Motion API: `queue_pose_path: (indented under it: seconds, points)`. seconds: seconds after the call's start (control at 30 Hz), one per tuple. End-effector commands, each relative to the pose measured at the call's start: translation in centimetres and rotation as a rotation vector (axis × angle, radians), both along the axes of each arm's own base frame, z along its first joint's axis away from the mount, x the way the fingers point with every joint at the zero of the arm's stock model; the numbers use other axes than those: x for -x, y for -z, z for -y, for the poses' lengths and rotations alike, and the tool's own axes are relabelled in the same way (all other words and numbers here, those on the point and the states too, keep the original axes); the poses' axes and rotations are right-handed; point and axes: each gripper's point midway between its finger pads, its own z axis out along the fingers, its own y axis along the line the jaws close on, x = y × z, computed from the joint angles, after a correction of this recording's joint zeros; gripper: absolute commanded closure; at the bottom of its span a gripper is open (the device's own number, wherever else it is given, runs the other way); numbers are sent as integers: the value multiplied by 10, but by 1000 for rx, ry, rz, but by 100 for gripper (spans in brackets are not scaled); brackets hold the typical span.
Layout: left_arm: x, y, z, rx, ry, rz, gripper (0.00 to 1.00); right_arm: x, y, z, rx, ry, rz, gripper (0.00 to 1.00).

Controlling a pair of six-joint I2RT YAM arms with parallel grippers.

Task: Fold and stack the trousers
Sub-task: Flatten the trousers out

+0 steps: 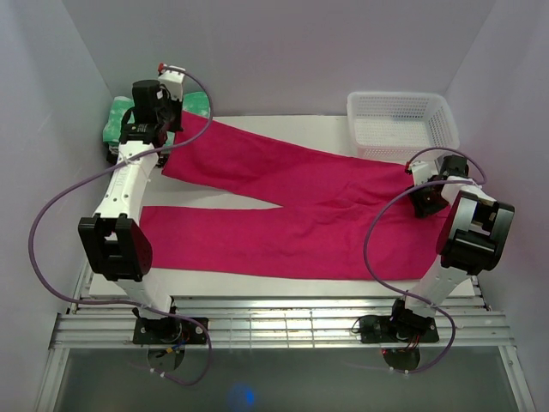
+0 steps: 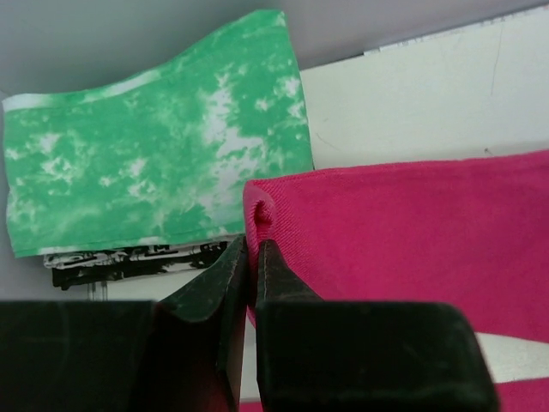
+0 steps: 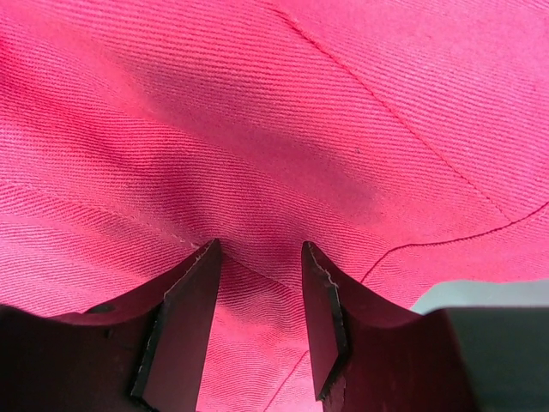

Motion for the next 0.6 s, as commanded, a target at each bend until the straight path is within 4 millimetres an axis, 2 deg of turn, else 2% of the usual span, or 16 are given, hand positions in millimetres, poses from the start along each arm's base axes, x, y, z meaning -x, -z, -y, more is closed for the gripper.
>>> queue_pose_path:
  seconds: [0.0,0.07,0.17,0.2,0.23,0.33,0.43,0.57]
  points:
    - [7,18,-3,-20,36,-32,100,27,18,12,38,-7,-132,52]
    - [5,32,-10,-24,24,-63,100,28,15,9,29,-18,-133,51]
    - [3,43,-20,-26,4,-83,100,30,12,6,21,-40,-132,50]
    - [2,46,-39,-23,-31,-89,100,30,11,5,16,-56,-127,49]
    - [2,50,-49,-21,-50,-99,100,30,10,3,9,-68,-125,47]
    - [1,59,-63,-33,-64,-108,100,33,4,-13,-63,-114,-122,40]
    - [-2,73,-78,-51,-84,-123,100,33,-12,-31,-143,-153,-106,34]
    - [3,95,-97,-21,-110,-180,100,29,-40,-46,-172,-213,-64,33]
